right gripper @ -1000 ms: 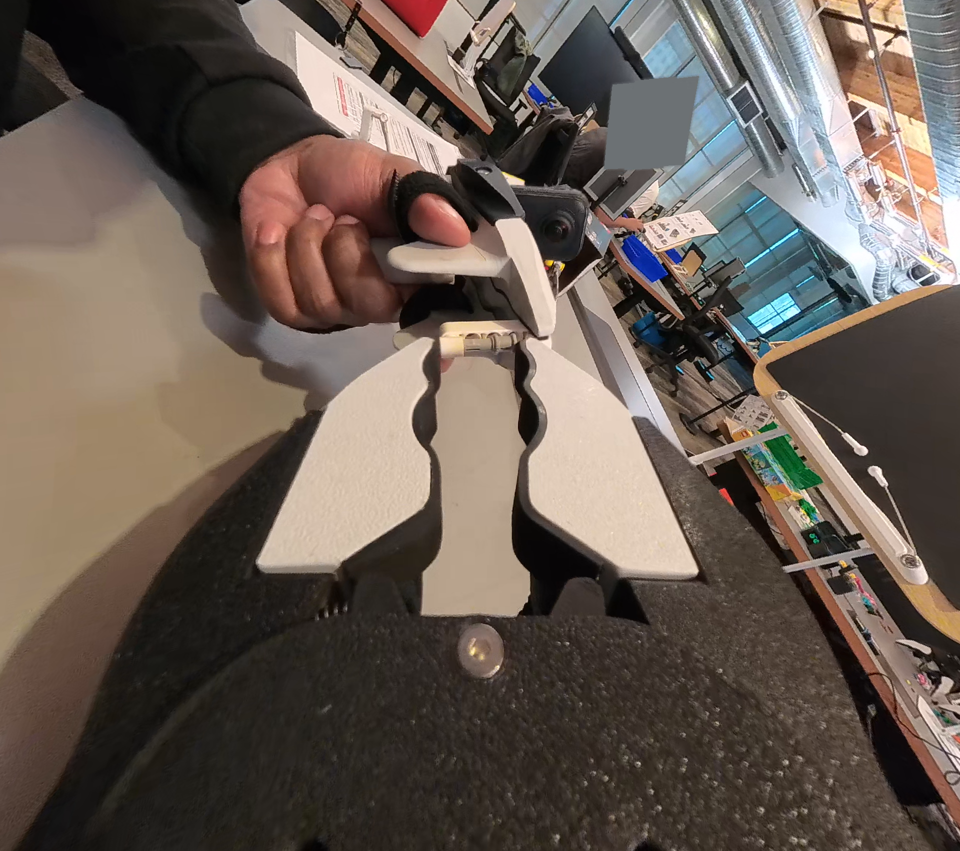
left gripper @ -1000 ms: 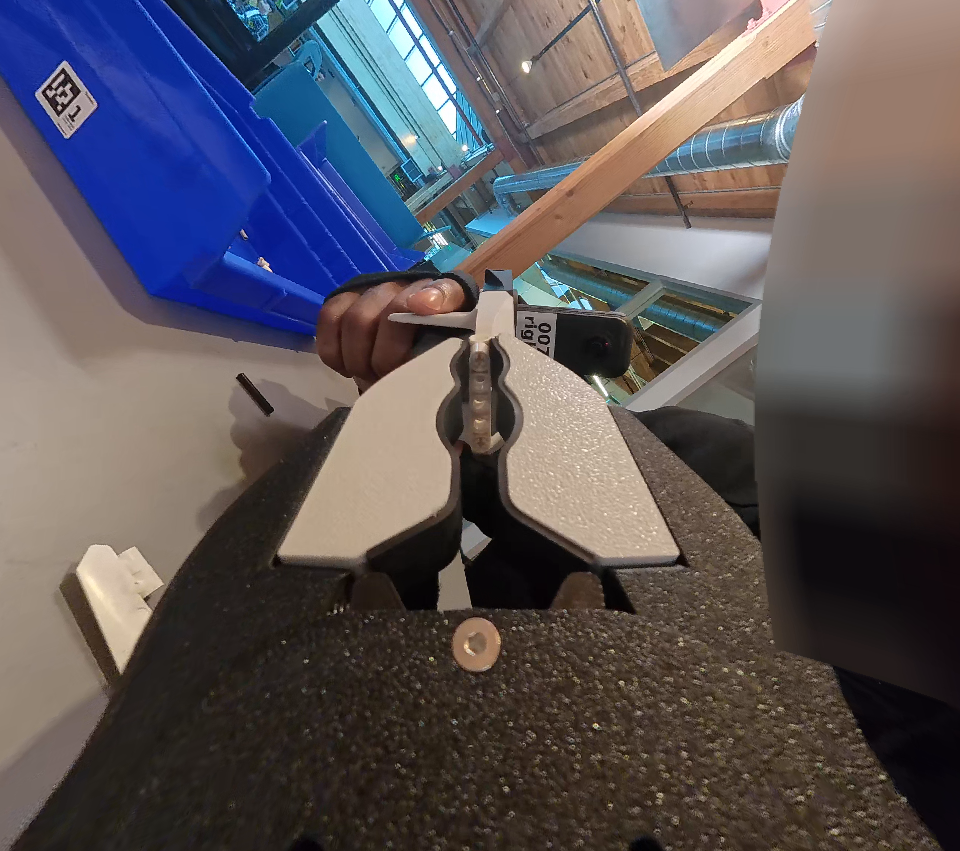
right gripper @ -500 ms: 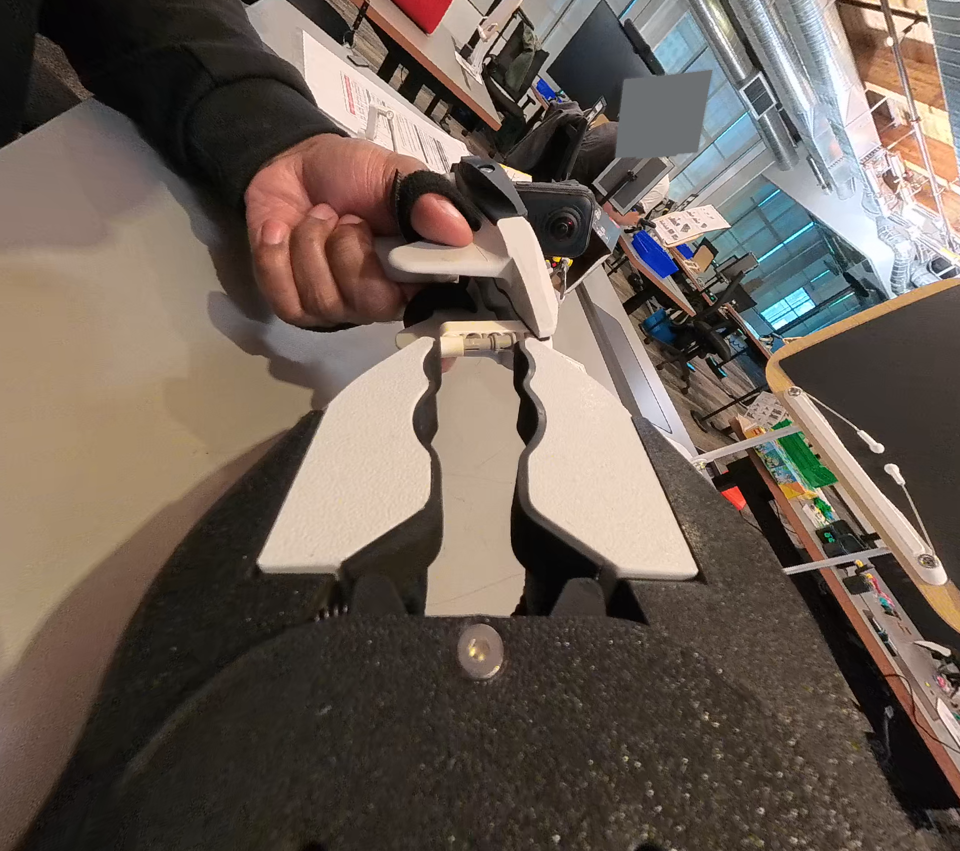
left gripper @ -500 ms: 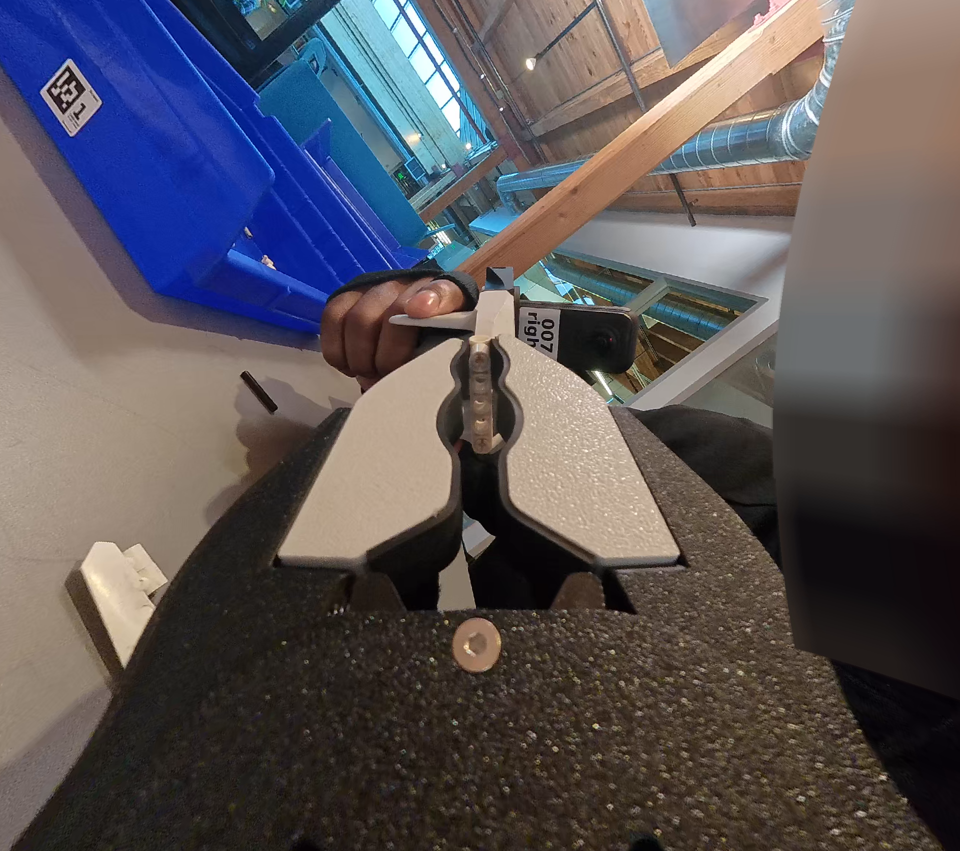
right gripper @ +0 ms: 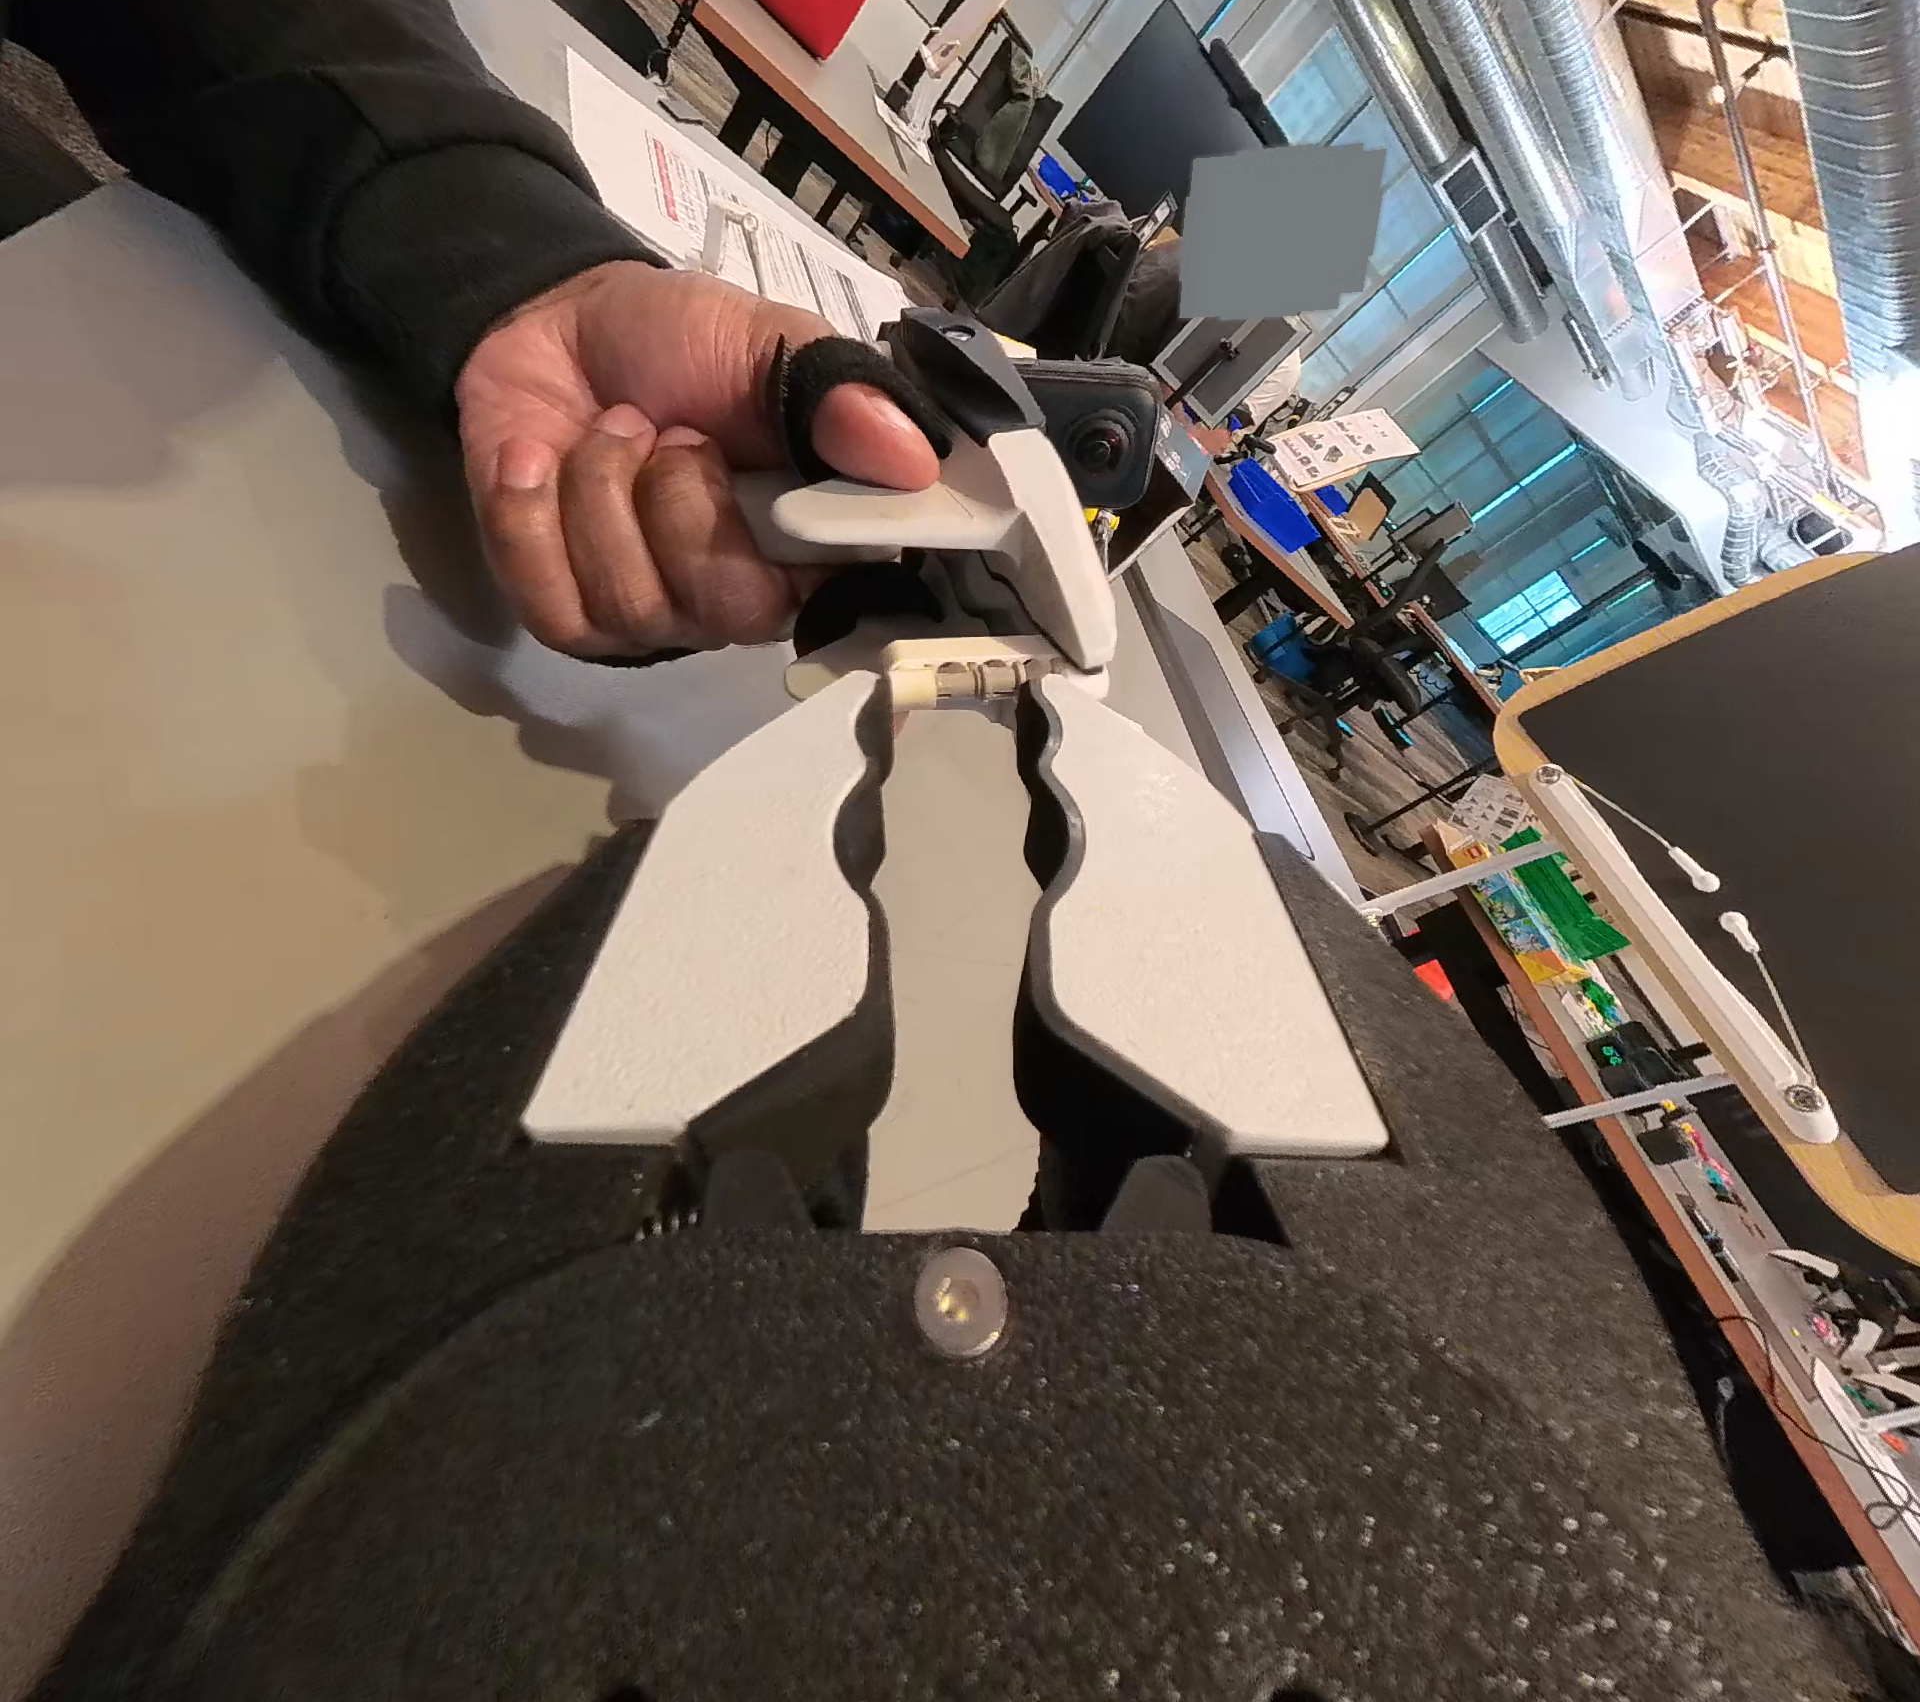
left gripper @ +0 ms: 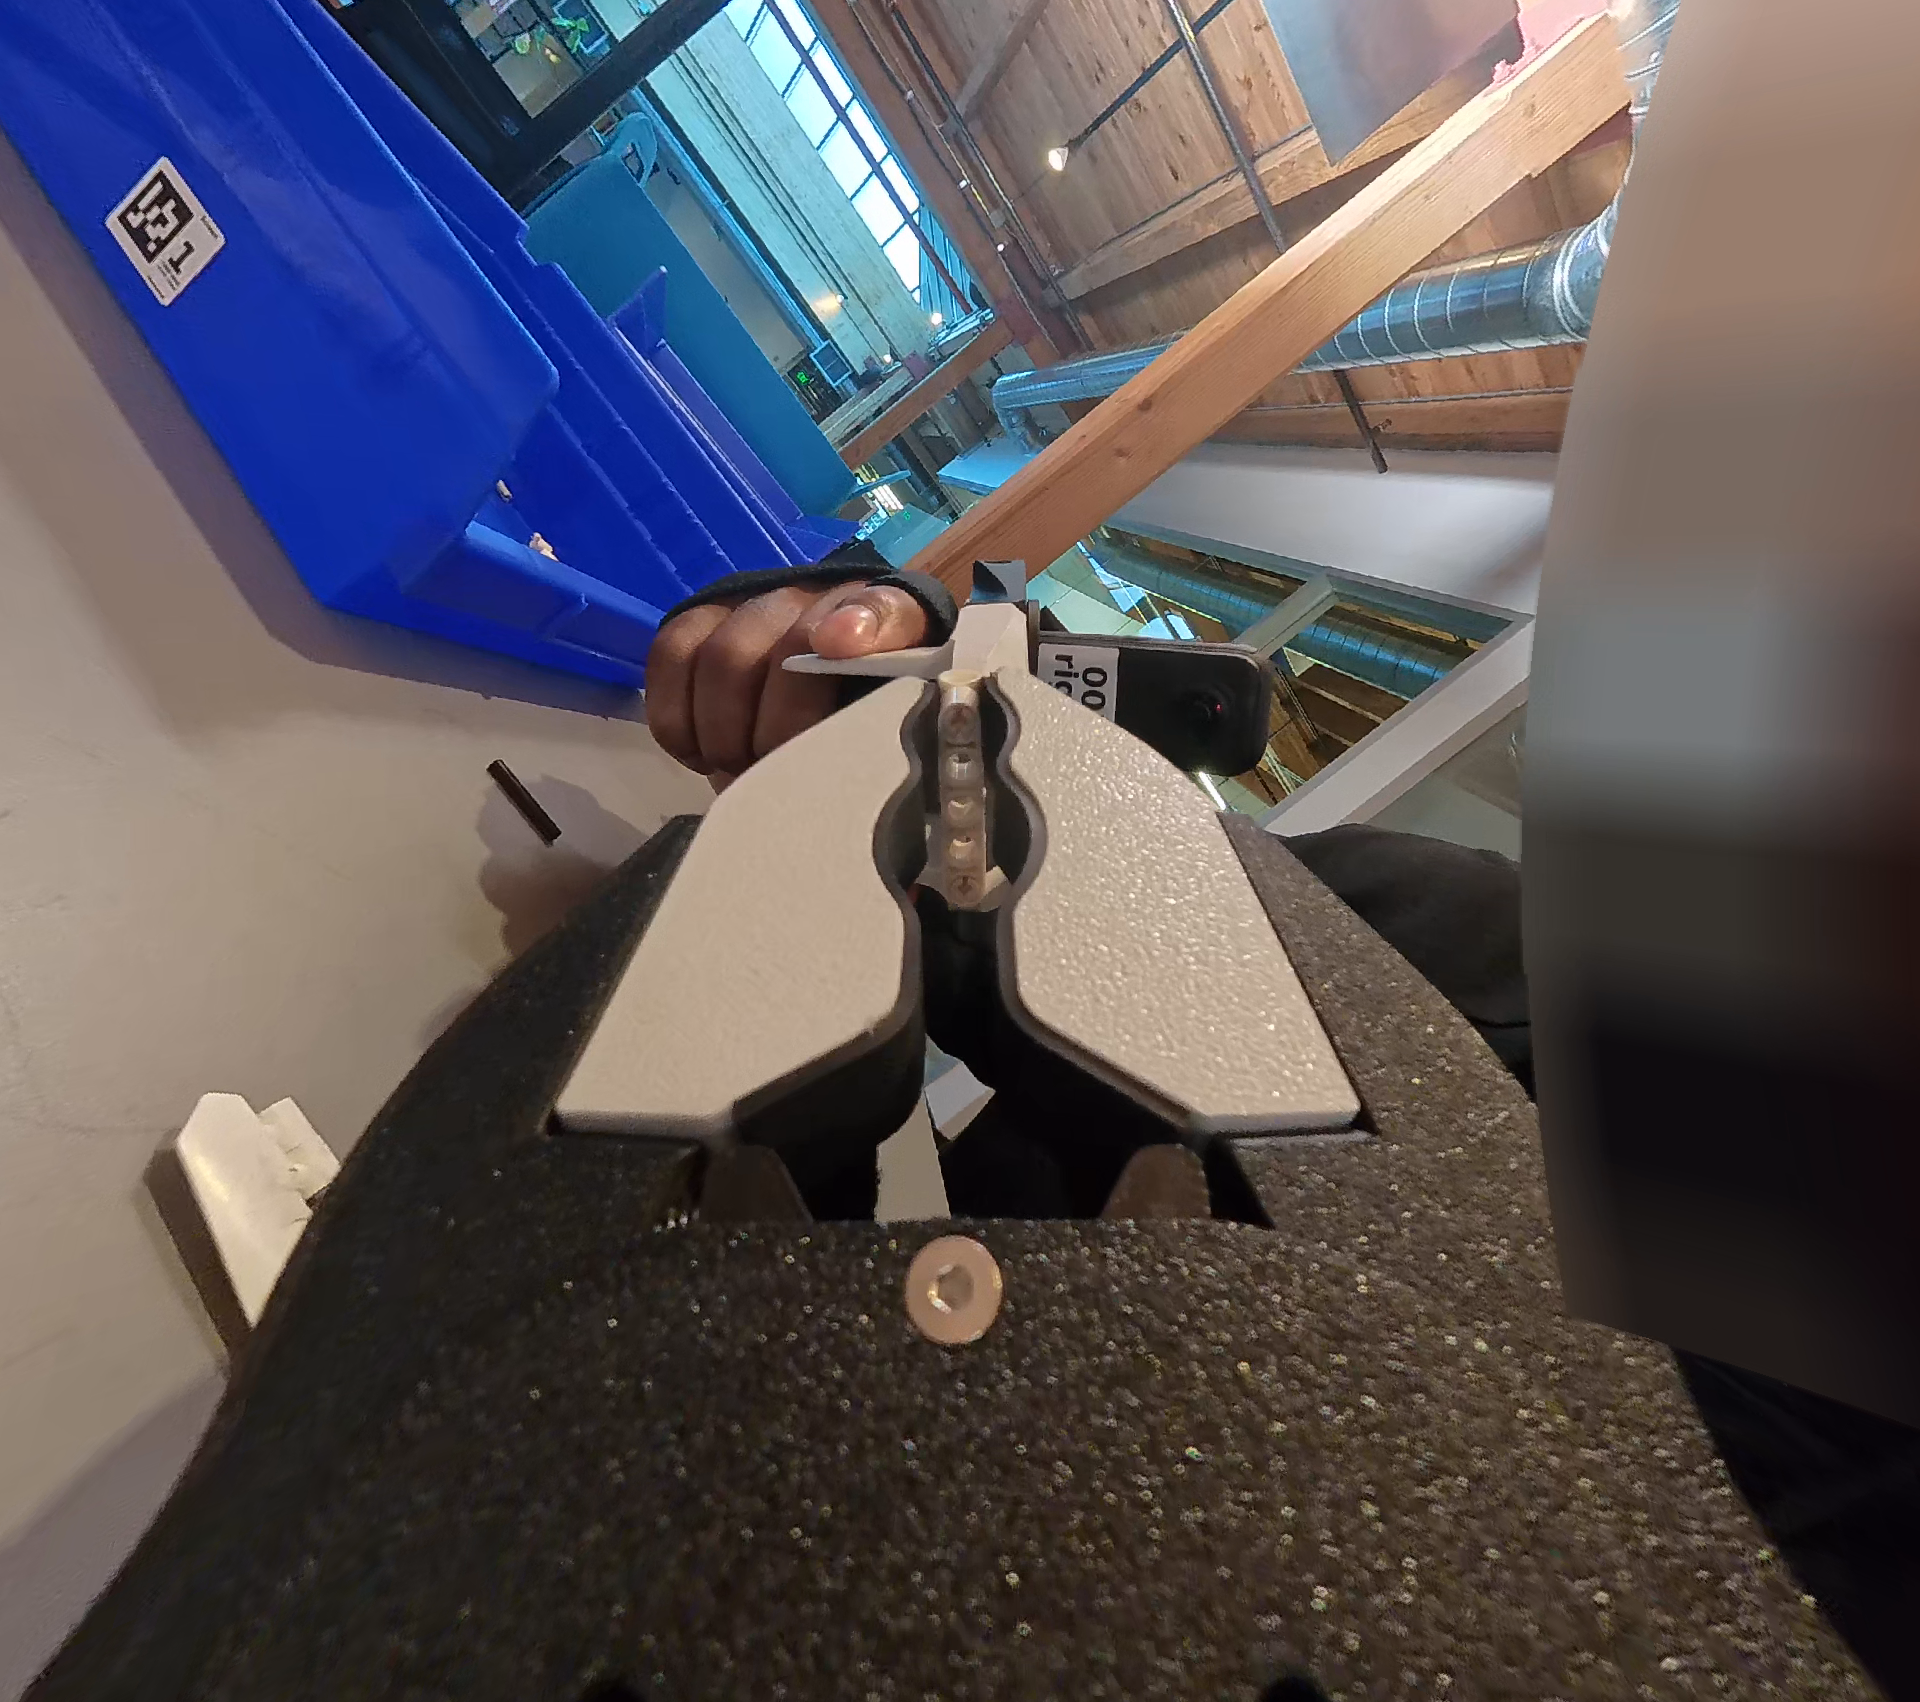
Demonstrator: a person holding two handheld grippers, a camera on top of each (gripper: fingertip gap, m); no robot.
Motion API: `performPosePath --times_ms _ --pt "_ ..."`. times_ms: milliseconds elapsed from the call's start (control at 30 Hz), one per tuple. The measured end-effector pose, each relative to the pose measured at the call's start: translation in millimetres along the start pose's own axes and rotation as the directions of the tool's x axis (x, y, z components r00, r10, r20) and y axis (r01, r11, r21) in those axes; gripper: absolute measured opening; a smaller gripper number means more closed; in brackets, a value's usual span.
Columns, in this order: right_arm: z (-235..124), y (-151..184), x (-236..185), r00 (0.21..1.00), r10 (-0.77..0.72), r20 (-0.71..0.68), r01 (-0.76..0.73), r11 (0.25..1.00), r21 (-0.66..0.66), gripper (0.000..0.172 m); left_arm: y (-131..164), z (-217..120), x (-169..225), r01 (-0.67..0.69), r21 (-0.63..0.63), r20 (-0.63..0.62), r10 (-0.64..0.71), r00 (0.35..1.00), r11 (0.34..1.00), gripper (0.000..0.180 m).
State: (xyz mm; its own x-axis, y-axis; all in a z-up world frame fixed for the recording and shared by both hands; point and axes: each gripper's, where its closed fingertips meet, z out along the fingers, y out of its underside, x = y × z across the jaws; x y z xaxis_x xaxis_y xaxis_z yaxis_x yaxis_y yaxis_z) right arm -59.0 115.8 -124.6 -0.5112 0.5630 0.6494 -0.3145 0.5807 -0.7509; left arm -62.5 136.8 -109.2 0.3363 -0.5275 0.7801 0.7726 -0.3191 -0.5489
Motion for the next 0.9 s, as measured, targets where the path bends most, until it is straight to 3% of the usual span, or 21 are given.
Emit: performPosePath --times_ms 33,67,267,533,900 --pt "0 0 0 1.000 -0.003 -0.004 0.003 1.000 0.001 0.022 -2 -1 1 0.002 0.016 -0.003 -0.002 1.000 1.000 0.008" --pt "-1 -1 -2 1.000 -0.013 0.007 0.013 1.000 0.002 0.008 -6 -2 1 0.007 0.032 -0.008 -0.007 1.000 0.999 0.007" --pt "0 -1 -1 1.000 -0.001 -0.012 0.001 1.000 0.000 0.008 -5 -2 1 -0.007 0.026 0.002 0.007 1.000 1.000 0.008" --pt "0 1 1 0.999 0.032 -0.003 -0.031 0.999 0.006 0.028 0 0 -1 0.007 0.001 0.002 -0.007 1.000 1.000 0.007" --pt "1 4 -5 0.998 0.044 0.050 -0.044 0.999 -0.002 0.030 6 2 -5 0.034 -0.027 0.022 -0.033 0.999 0.999 0.007"
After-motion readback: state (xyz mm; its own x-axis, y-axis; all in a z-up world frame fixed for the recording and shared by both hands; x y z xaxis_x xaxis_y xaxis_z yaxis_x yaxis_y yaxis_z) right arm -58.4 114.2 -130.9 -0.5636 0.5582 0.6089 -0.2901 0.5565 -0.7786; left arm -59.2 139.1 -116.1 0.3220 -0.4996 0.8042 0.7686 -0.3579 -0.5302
